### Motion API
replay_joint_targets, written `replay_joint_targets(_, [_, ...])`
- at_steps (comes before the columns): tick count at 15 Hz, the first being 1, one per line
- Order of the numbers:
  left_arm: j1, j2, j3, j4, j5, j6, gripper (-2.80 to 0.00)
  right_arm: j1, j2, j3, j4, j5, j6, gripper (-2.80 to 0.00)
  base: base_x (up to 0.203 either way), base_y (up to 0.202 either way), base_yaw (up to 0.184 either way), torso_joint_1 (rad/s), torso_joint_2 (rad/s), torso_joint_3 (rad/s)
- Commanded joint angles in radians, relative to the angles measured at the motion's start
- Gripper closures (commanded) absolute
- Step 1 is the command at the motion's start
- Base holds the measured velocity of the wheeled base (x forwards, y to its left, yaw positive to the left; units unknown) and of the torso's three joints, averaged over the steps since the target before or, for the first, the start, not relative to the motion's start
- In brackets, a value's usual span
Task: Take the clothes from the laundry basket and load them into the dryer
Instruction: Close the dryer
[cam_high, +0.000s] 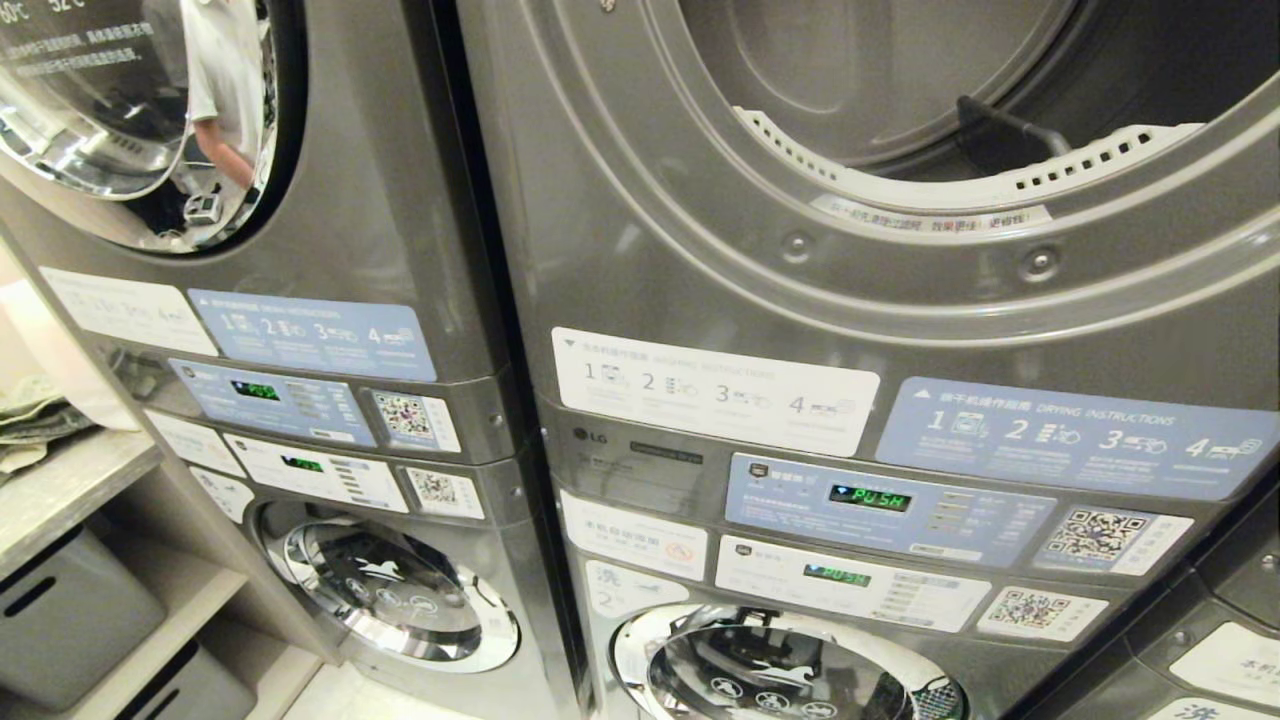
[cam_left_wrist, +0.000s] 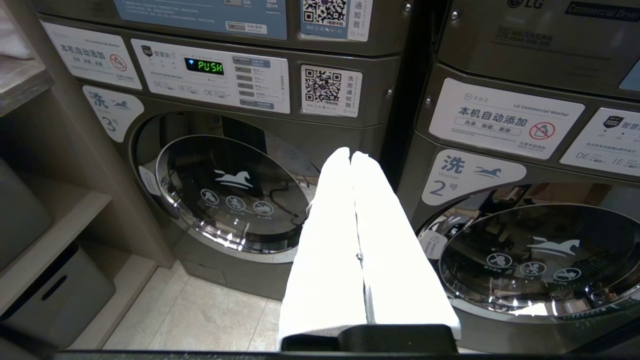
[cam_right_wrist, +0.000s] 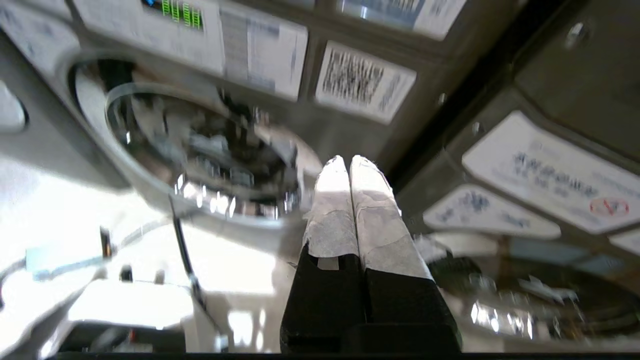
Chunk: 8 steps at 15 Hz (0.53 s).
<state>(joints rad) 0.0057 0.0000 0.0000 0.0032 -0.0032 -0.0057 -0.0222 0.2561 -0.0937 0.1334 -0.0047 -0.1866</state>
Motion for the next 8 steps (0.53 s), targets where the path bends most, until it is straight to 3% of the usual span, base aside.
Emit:
replay_joint_targets(1, [0.001,-0.002,0.000,0.000,0.000,0.000,0.00,-0.010,-0.023,0.056,-0.098,0.011,0.008,0.00,0.000,0.000,0.000,0.000,0.00,0.000])
replay_joint_targets(7, [0.000,-0.002,0.000,0.000,0.000,0.001,0.00,0.016,-0.264,0.094,-0.130,0.043,-0.003,0.00,0.000,0.000,0.000,0.000,0.00,0.000])
replay_joint_targets(8, [0.000,-0.002,0.000,0.000,0.000,0.001,0.00,0.018,-0.258,0.094,-0.129,0.042,0.032,0.00,0.000,0.000,0.000,0.000,0.00,0.000])
